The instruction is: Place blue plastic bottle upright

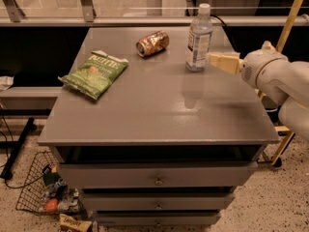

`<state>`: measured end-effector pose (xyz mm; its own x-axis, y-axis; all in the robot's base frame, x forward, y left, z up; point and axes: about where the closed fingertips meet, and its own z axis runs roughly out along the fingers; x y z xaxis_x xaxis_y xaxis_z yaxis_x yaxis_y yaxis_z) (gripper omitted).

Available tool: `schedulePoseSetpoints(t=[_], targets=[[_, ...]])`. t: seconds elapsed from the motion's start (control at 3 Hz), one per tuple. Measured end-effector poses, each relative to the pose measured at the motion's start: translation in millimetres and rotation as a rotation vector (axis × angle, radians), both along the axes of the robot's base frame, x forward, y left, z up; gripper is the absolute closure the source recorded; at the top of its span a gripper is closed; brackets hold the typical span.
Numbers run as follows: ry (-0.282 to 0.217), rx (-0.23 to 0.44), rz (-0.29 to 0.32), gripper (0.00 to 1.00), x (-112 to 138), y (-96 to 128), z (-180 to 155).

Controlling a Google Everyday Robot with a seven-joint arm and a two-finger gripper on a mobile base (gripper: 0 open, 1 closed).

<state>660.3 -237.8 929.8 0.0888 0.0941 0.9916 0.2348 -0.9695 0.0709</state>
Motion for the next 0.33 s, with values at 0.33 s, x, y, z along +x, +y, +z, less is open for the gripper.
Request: schedulePoseSetpoints(t=[0.33], targets=[[0.0, 0.0, 0.0, 0.0, 0.0, 0.1, 0.0]])
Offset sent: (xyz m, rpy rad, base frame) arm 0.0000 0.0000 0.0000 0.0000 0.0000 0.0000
